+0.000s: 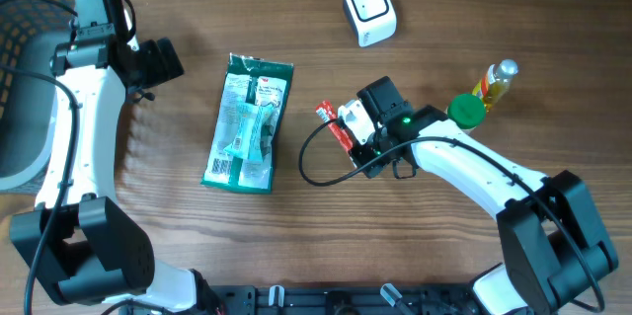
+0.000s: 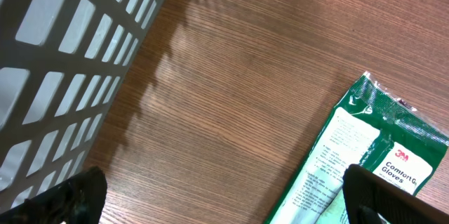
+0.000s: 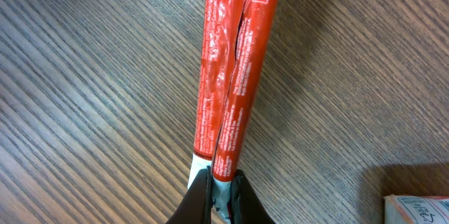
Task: Scan the item barcode
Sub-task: 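Carry the red strips up to the scanner with the right gripper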
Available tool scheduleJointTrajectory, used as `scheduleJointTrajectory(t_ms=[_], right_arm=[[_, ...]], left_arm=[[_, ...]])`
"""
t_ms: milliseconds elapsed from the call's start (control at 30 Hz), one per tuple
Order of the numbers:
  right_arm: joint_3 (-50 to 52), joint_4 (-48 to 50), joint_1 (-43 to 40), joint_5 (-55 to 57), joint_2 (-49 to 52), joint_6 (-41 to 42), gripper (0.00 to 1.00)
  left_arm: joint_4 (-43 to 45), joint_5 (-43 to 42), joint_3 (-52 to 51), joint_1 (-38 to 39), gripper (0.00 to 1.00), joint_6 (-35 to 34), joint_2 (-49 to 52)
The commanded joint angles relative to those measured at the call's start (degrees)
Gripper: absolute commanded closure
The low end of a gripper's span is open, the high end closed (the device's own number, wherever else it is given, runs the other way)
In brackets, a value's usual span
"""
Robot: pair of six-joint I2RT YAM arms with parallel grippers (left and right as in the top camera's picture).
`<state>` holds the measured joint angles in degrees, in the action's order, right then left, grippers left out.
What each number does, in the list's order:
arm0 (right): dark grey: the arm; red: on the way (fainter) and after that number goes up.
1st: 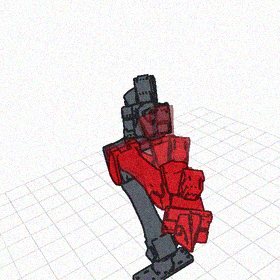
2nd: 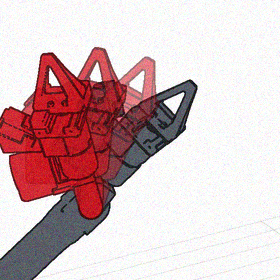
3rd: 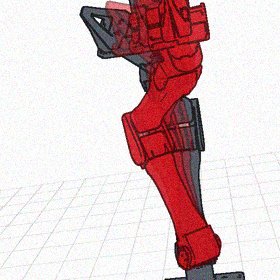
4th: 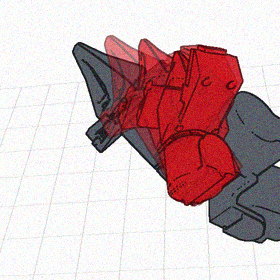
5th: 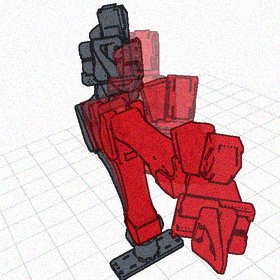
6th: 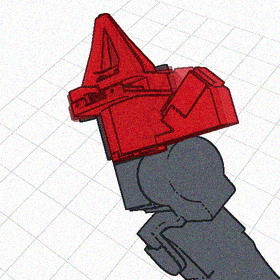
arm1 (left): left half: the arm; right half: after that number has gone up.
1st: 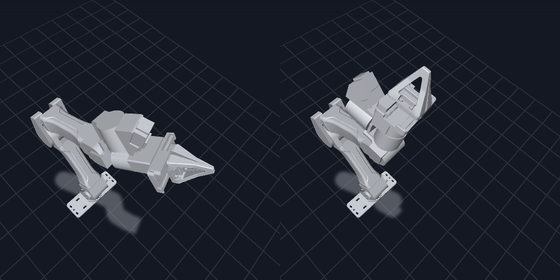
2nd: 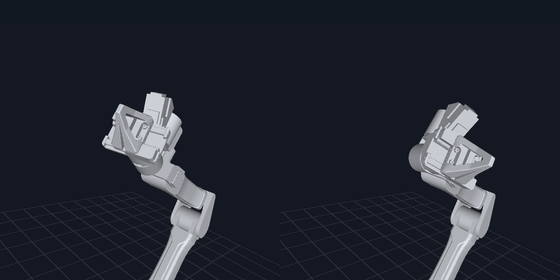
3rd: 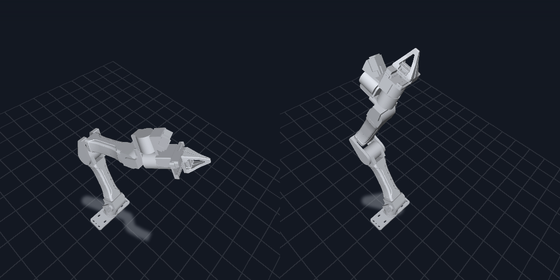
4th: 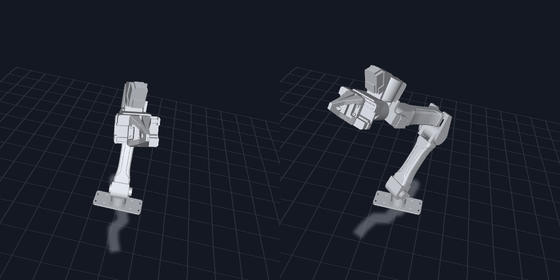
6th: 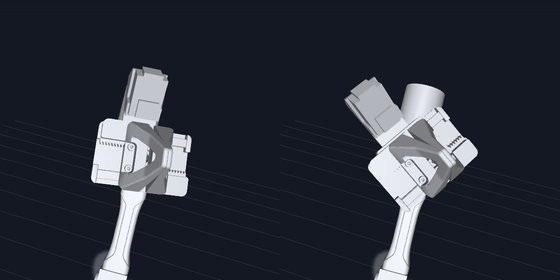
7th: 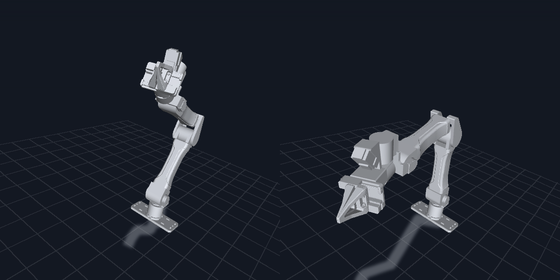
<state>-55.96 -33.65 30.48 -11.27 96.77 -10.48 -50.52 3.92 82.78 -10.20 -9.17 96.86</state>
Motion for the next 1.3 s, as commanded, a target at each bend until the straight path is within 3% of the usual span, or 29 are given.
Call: scheduleJointTrajectory(t_ms=[0,667,1067,1267], right_arm=[[-1.03,-0.07,-0.09,0.90,-0.94,0.17,0.96],[-2.40,-0.79,-0.09,0.92,-2.80,2.56,0.96],[-33.35,-29.14,-0.13,1.20,-3.56,-6.54,0.96],[-41.38,-33.14,-0.13,9.16,-3.56,-7.58,0.96]], left_arm=[[0.13,-0.46,0.42,-0.22,0.00,-0.11,-0.11],[0.13,-0.46,0.42,-0.20,0.00,-0.11,-0.11],[0.13,-0.46,0.42,-0.20,0.00,-0.11,-0.11],[0.13,-0.46,0.42,-0.20,0.00,-0.11,-0.11]])
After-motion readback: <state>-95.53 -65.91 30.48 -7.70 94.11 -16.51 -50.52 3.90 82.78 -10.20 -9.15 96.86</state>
